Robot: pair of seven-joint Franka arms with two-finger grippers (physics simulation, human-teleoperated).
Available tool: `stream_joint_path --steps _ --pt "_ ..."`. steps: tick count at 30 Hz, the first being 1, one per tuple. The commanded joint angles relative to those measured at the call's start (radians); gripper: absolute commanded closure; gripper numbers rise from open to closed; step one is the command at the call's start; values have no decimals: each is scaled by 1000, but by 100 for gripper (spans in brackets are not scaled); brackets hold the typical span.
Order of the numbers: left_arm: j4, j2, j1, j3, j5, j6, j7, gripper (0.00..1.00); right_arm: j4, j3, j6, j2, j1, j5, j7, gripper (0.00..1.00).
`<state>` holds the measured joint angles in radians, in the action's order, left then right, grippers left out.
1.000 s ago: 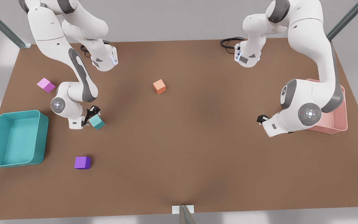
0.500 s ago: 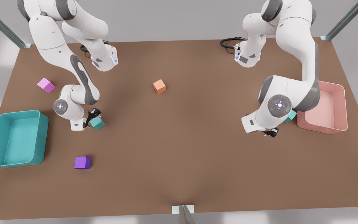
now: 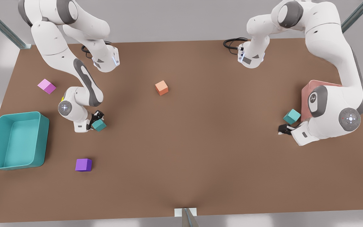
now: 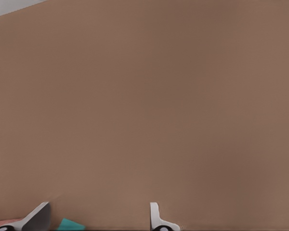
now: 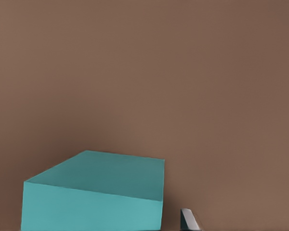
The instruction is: Stack the two blue cubes on top of each other
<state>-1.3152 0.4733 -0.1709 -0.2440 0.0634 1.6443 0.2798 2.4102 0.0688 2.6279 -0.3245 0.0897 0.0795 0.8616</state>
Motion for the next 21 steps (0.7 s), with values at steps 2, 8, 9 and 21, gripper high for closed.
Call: stream_joint_path --steps 2,8,9,21 --pt "5 1 79 -8 145 0 191 0 0 0 14 -1 1 2 -4 15" --pt "17 56 99 -8 72 100 173 0 0 0 1 5 2 0 -4 41" --pt "8 57 102 -6 104 121 171 0 -3 0 -32 19 2 0 -4 44" --pt "-9 -45 65 -17 75 15 280 0 -348 210 -712 297 -38 -4 -168 54"
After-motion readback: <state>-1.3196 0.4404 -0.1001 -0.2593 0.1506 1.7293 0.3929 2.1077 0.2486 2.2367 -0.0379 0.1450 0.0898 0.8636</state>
